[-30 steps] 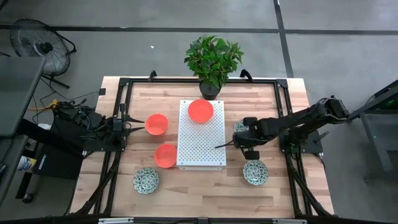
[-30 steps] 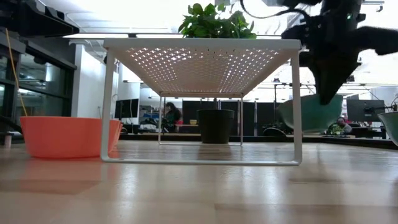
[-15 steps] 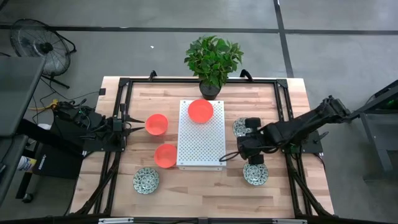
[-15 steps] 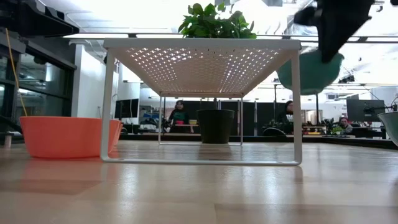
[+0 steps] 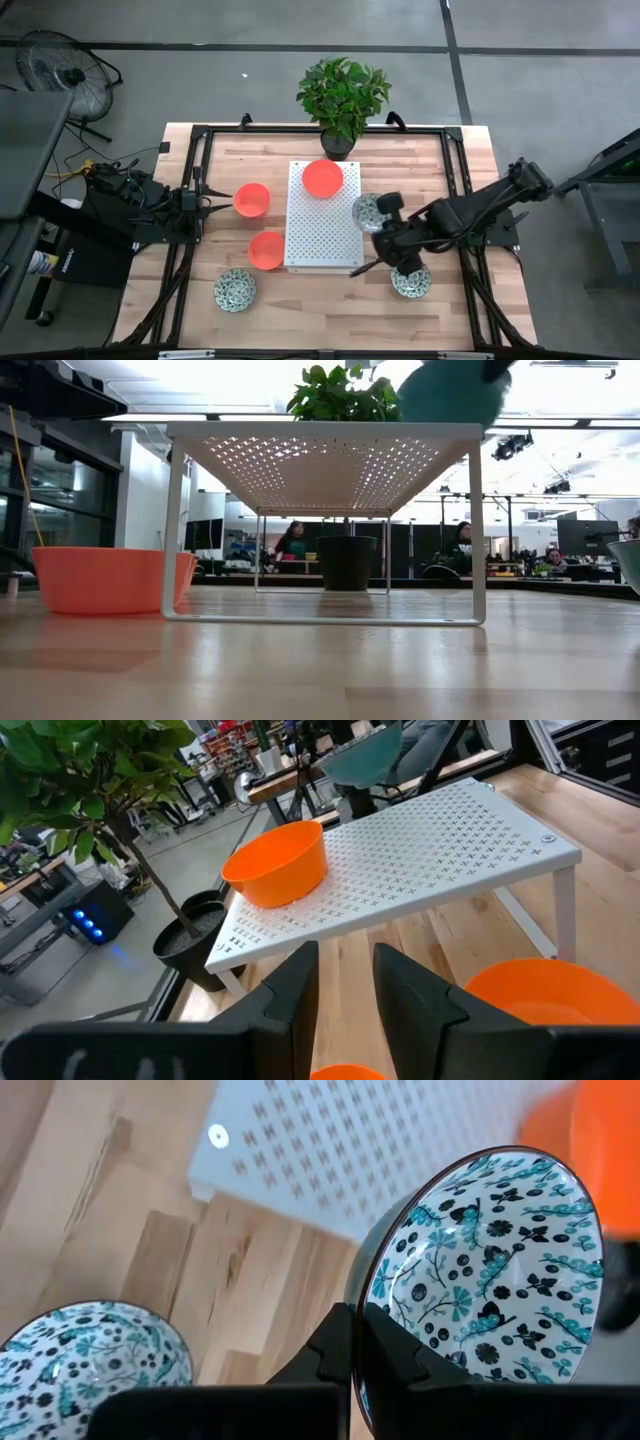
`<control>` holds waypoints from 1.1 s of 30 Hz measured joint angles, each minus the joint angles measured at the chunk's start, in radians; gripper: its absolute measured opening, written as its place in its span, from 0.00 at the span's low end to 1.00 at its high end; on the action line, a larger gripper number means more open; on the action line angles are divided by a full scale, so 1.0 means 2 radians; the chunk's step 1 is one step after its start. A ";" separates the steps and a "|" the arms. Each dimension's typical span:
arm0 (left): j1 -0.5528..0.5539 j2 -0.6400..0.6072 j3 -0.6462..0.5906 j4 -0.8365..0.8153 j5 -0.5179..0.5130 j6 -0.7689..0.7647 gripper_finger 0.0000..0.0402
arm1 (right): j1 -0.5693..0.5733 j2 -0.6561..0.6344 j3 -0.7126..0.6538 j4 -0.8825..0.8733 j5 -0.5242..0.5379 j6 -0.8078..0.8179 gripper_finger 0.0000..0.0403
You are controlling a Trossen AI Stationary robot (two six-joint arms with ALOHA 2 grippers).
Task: Pick & Place Mini bowls
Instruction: Put the top right green white bowl on the shelf
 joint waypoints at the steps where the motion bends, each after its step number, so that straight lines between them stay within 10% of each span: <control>1: 0.000 0.000 0.000 0.000 0.000 0.000 0.24 | -0.001 0.011 0.012 -0.002 0.000 -0.014 0.00; 15: 0.000 0.000 0.000 0.000 0.000 0.000 0.24 | -0.018 0.144 0.157 0.008 -0.027 -0.153 0.00; 33: 0.000 0.000 0.000 0.000 0.000 0.000 0.24 | -0.058 0.169 0.163 0.076 -0.094 -0.247 0.00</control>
